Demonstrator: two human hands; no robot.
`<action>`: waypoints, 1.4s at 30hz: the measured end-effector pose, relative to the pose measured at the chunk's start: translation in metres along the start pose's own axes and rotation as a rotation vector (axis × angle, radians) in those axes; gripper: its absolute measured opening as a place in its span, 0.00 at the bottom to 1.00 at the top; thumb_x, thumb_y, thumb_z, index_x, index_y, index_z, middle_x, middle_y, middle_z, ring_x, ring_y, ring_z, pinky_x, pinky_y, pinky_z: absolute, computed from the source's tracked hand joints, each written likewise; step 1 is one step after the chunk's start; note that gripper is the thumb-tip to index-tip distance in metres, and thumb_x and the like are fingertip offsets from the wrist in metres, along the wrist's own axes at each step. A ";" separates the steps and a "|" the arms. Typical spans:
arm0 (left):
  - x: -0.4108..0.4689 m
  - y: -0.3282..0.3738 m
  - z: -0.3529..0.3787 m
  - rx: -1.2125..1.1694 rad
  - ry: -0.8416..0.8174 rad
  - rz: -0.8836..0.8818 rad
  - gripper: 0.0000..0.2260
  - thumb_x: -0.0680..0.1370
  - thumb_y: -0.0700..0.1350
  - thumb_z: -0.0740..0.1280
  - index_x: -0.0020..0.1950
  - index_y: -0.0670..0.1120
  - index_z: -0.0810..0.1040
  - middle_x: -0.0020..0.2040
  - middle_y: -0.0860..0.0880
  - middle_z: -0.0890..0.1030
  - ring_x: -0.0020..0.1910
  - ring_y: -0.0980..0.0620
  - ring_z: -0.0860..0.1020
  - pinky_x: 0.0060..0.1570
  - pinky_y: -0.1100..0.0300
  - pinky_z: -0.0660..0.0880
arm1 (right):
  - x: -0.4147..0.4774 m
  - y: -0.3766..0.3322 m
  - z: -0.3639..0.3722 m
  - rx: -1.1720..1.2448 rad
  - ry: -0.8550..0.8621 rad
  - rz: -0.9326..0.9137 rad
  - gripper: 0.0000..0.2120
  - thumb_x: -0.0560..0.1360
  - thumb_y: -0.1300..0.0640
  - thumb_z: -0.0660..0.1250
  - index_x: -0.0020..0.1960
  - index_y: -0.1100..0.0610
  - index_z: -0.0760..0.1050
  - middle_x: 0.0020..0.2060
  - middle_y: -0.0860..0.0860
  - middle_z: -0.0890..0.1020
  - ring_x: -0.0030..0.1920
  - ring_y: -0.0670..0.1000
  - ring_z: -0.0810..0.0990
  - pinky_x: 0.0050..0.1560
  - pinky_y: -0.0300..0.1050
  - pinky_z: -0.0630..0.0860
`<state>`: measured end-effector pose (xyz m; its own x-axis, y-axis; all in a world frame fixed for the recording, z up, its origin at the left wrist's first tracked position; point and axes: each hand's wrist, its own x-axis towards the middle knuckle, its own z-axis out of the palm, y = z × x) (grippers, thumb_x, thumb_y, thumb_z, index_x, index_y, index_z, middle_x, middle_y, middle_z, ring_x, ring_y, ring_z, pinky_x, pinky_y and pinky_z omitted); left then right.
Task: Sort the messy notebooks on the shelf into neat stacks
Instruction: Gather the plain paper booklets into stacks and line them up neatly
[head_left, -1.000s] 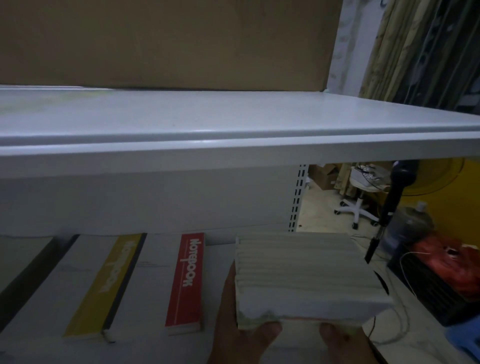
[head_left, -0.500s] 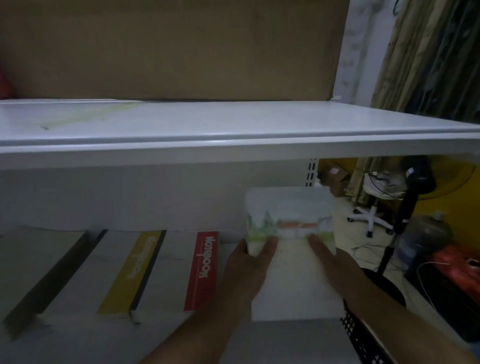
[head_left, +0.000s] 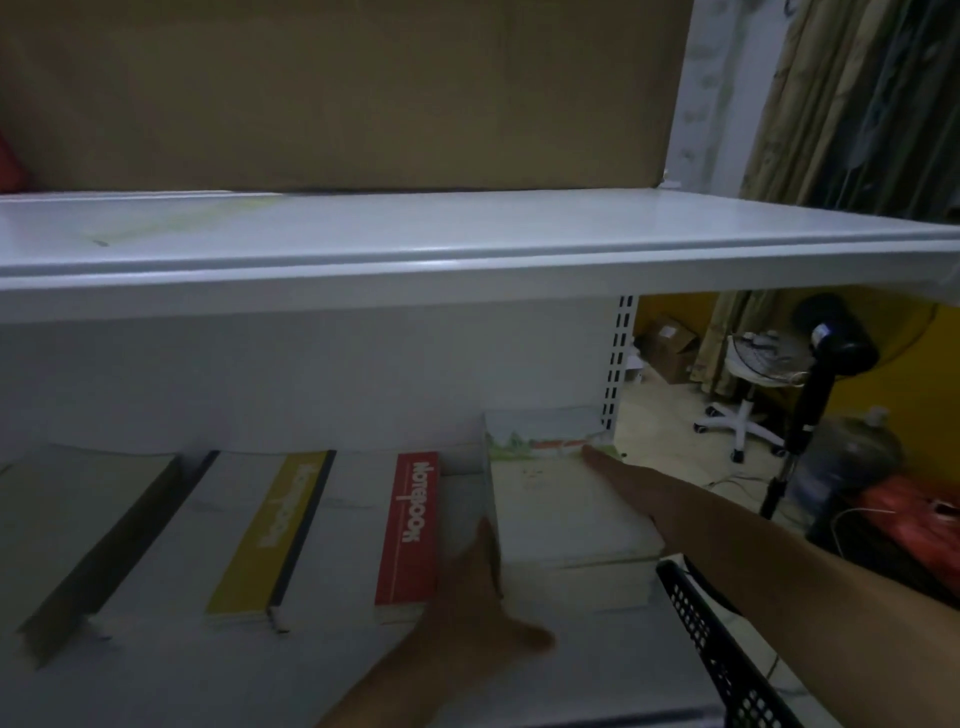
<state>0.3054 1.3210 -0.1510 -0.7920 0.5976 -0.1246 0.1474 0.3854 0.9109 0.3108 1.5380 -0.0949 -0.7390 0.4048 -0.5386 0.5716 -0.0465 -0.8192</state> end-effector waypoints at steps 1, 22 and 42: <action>-0.004 -0.002 0.004 0.246 0.065 -0.023 0.46 0.56 0.49 0.78 0.71 0.51 0.63 0.58 0.52 0.76 0.56 0.52 0.77 0.51 0.62 0.76 | -0.004 -0.001 0.000 0.009 -0.001 0.011 0.30 0.67 0.33 0.67 0.51 0.59 0.80 0.45 0.60 0.84 0.44 0.59 0.84 0.50 0.55 0.80; -0.007 0.004 0.018 0.680 0.314 -0.021 0.17 0.75 0.58 0.65 0.56 0.48 0.75 0.53 0.49 0.78 0.55 0.50 0.78 0.51 0.59 0.73 | -0.040 0.075 -0.021 -0.794 0.157 -0.516 0.17 0.62 0.42 0.76 0.47 0.47 0.80 0.43 0.44 0.83 0.41 0.40 0.79 0.43 0.36 0.78; 0.008 0.054 -0.031 0.328 -0.182 -0.204 0.12 0.70 0.51 0.75 0.48 0.46 0.80 0.38 0.51 0.81 0.37 0.53 0.79 0.36 0.64 0.76 | -0.058 0.027 -0.026 -0.642 -0.188 -0.264 0.12 0.70 0.59 0.73 0.51 0.51 0.75 0.48 0.46 0.80 0.47 0.43 0.78 0.42 0.33 0.73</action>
<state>0.2886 1.3242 -0.0909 -0.7111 0.5890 -0.3839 0.2026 0.6945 0.6904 0.3784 1.5374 -0.0807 -0.8973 0.1621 -0.4106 0.4198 0.6012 -0.6800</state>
